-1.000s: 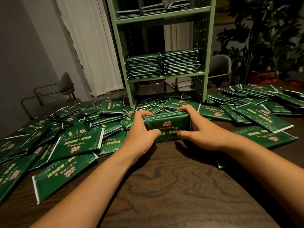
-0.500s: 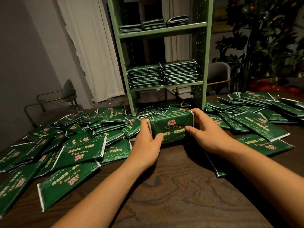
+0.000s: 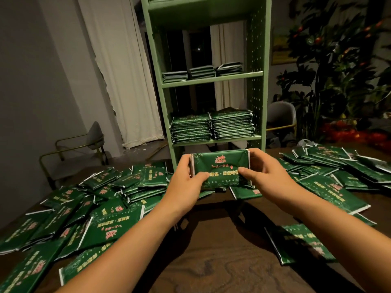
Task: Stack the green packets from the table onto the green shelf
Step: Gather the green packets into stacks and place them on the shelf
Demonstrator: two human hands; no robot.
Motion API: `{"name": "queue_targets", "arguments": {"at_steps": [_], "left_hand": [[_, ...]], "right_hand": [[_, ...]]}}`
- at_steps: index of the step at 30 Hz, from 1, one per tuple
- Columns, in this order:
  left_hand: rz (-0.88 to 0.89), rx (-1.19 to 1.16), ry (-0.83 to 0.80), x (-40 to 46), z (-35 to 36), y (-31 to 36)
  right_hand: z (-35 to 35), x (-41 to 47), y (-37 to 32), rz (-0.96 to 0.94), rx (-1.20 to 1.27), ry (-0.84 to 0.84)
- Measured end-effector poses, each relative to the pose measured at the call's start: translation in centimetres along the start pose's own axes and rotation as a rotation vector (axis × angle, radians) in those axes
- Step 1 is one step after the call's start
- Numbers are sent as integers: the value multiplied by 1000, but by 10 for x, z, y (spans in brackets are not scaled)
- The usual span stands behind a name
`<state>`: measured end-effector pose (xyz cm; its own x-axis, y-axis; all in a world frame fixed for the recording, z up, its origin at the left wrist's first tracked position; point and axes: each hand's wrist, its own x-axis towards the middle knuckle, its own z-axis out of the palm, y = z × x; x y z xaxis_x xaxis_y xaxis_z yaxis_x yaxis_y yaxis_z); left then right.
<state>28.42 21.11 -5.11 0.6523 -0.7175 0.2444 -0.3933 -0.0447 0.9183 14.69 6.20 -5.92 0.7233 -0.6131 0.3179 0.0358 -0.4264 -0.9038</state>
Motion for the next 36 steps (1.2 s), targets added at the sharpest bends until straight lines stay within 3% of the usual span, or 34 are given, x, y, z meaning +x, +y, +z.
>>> {"name": "queue_targets", "arguments": {"at_steps": [21, 28, 30, 33, 36], "left_hand": [[49, -229, 38, 51, -36, 81], [-107, -495, 170, 76, -44, 107], [-116, -509, 218, 87, -51, 112], [-116, -542, 255, 99, -59, 117], [-132, -557, 211, 106, -61, 126]], "right_hand": [[-29, 62, -93, -73, 80, -27], [-28, 80, -115, -44, 287, 15], [-31, 80, -119, -278, -9, 144], [-37, 78, -124, -795, -740, 283], [-30, 85, -132, -958, -1156, 284]]}}
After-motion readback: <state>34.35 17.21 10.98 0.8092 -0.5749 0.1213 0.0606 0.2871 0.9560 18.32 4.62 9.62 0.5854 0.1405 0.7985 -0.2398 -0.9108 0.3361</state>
